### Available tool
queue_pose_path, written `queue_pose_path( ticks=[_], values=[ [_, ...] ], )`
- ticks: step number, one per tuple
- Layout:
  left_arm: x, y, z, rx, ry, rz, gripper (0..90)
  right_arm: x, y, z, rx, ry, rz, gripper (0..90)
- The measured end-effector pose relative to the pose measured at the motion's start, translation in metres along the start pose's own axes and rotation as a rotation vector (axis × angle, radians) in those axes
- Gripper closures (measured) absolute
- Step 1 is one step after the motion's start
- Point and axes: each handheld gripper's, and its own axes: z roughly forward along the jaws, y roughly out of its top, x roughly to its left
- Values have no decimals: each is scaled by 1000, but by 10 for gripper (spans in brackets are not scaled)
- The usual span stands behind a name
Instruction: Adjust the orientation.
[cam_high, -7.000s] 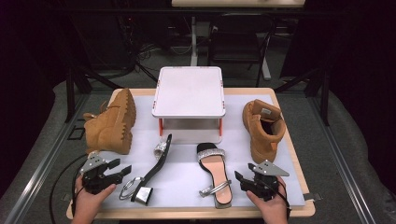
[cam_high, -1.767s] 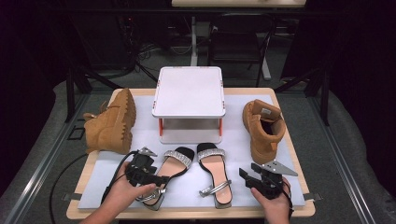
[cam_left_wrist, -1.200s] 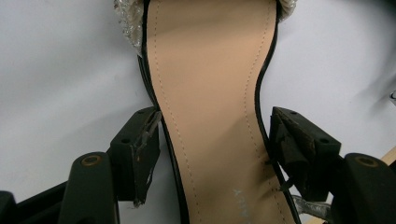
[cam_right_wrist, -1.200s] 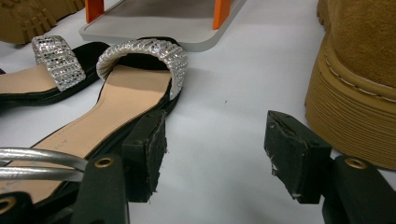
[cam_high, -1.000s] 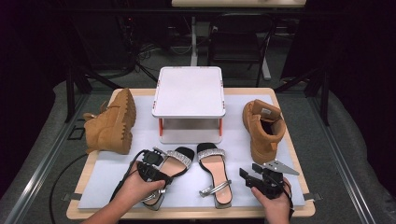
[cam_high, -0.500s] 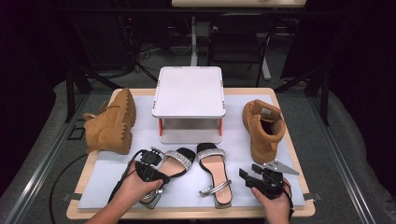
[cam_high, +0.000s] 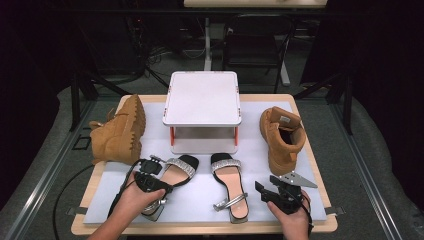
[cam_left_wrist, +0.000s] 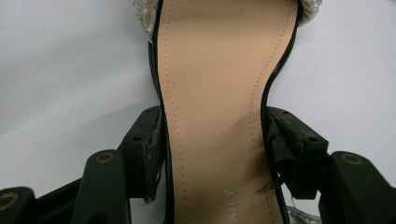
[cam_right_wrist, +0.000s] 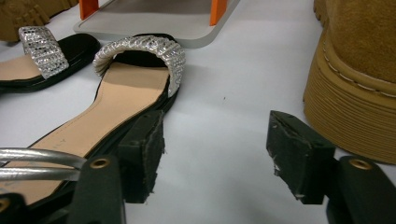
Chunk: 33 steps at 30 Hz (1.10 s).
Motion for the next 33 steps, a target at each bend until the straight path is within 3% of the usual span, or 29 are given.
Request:
queue_pose_path(
  ticks=[7, 10, 16, 17, 25, 26, 27, 30, 33],
  values=[
    [7, -1, 0, -27, -4, -26, 407, 9, 6, -2, 33, -18, -15, 298],
    [9, -2, 0, -39, -13, -30, 406, 18, 12, -7, 30, -46, -18, 208],
    [12, -5, 0, -66, -37, -38, 399, 29, 21, -10, 42, -27, -43, 107],
    [13, -8, 0, -82, -48, -38, 398, 36, 27, -11, 53, -34, -65, 102],
    [14, -11, 0, -104, -58, -23, 390, 59, 46, -5, 101, -35, -88, 218],
    [14, -11, 0, -104, -60, -21, 390, 65, 51, -2, 123, -11, -90, 317],
    [14, -11, 0, -104, -60, -20, 389, 67, 51, 0, 134, -6, -97, 335],
    [14, -11, 0, -106, -57, -15, 387, 79, 51, 8, 155, -27, -156, 356],
    [14, -11, 0, -102, -57, -11, 386, 86, 52, 13, 159, -45, -168, 356]
  ],
)
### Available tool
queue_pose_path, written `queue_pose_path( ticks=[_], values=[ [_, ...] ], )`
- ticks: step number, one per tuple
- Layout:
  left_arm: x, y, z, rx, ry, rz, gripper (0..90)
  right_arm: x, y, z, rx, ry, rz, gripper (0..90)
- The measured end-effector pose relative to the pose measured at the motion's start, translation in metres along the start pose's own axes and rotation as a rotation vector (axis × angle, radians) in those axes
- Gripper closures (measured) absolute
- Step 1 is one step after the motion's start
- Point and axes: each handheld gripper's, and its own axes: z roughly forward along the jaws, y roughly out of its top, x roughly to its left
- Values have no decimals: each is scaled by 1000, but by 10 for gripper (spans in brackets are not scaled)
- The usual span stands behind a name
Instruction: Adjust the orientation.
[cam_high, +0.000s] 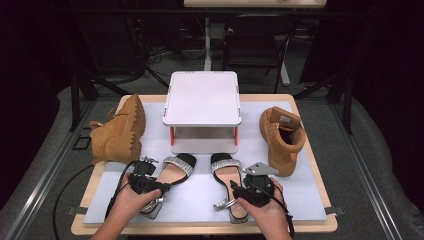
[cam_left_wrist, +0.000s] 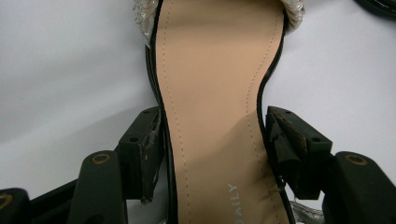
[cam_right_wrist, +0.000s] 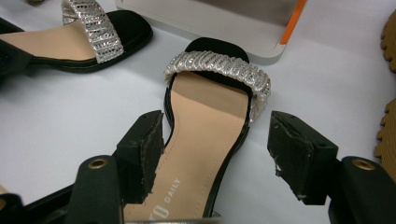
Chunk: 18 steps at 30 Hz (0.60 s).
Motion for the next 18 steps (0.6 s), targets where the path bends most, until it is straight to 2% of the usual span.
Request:
queue_pose_path(
  ticks=[2, 8, 11, 13, 15, 18],
  values=[
    [0, 0, 0, 3, 0, 3, 385, 1, 3, 3, 10, 12, 16, 361],
    [1, 0, 0, 5, -6, 6, 382, 5, 7, 15, 90, 54, 52, 385],
    [2, 0, 0, 4, -13, -4, 382, 11, 5, 20, 111, 45, 27, 382],
    [1, 0, 0, 5, -9, -5, 381, 11, 4, 22, 146, 54, 37, 366],
    [0, 0, 1, 7, -2, 0, 372, 12, 4, 23, 154, 55, 58, 356],
    [-1, 0, 2, 16, 0, 4, 357, 14, 3, 28, 195, 41, 54, 344]
  ],
)
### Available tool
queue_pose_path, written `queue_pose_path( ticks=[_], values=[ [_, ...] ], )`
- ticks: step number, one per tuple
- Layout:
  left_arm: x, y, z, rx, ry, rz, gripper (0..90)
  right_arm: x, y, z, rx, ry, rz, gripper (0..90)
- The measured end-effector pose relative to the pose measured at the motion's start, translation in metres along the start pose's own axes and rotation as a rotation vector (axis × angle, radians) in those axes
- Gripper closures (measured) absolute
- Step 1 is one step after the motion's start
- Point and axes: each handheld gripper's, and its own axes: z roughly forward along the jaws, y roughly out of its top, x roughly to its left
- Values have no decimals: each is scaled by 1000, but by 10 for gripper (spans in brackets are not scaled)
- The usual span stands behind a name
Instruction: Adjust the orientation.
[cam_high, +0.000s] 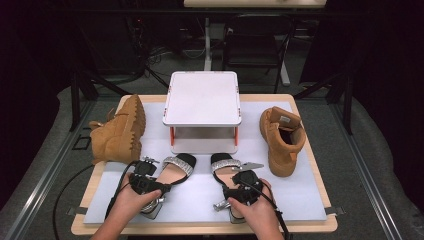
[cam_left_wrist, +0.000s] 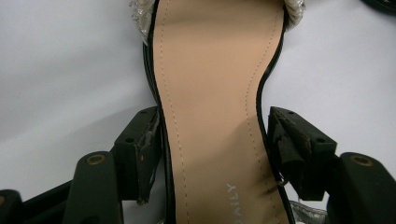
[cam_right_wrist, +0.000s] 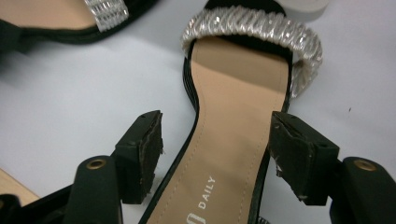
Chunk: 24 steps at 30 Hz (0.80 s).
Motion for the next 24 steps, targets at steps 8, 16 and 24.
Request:
queue_pose_path(
  ticks=[8, 16, 24],
  values=[
    [-1, 0, 0, -1, 4, 3, 353, 3, 0, 7, 38, -66, -5, 333],
    [-2, 0, 0, -6, 9, 5, 353, 1, -1, 14, 81, -63, 20, 301],
    [-3, 0, -1, -10, 18, 9, 353, 0, -1, 19, 103, -61, 27, 273]
  ],
)
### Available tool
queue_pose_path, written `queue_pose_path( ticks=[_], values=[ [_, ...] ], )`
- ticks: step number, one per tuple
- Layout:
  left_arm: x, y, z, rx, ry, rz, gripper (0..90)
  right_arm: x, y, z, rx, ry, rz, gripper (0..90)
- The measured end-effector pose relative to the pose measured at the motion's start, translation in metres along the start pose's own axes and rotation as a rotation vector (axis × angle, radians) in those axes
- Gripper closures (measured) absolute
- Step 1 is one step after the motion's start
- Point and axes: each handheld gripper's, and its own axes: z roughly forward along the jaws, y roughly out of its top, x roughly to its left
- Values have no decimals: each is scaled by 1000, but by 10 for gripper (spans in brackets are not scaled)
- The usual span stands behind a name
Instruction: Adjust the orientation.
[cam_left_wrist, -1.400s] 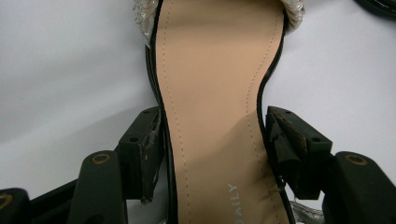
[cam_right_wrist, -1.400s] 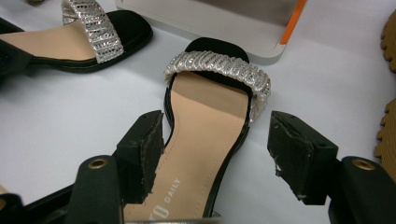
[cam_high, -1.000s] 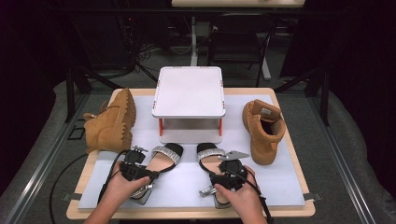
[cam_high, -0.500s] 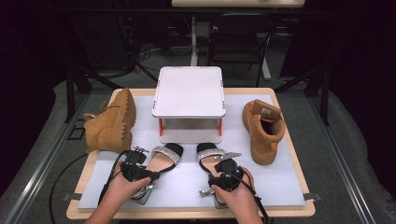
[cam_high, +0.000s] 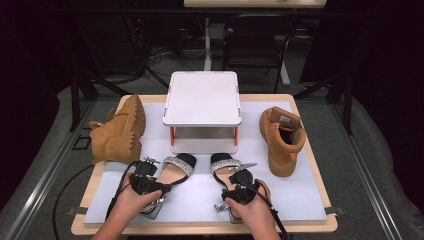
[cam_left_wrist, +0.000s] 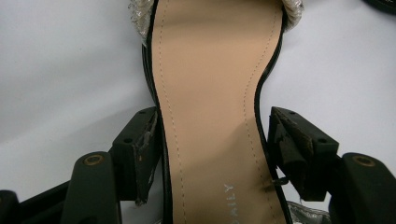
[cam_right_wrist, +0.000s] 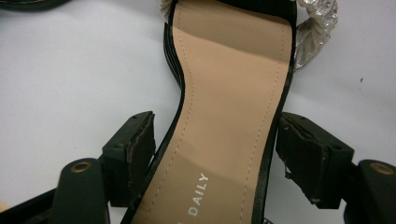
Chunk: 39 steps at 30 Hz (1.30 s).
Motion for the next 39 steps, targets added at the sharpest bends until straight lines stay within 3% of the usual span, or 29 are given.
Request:
queue_pose_path(
  ticks=[3, 9, 14, 20, 27, 39],
  values=[
    [0, 0, 0, 0, 0, 0, 353, 1, 0, 3, -7, 2, 17, 263],
    [0, 0, 0, -1, -2, 0, 353, -2, 2, 3, 26, 2, 1, 261],
    [0, 0, -1, 0, -3, -2, 353, -3, 1, 2, 16, -4, -3, 291],
    [0, 0, 0, -1, 3, 3, 358, -9, 1, -2, -2, -23, -50, 363],
    [-1, 1, -1, 5, 15, 0, 389, -16, 0, -1, -35, 7, -87, 385],
    [-1, 4, 0, 15, 20, -15, 402, -15, 7, 3, -43, 3, -106, 404]
  ],
)
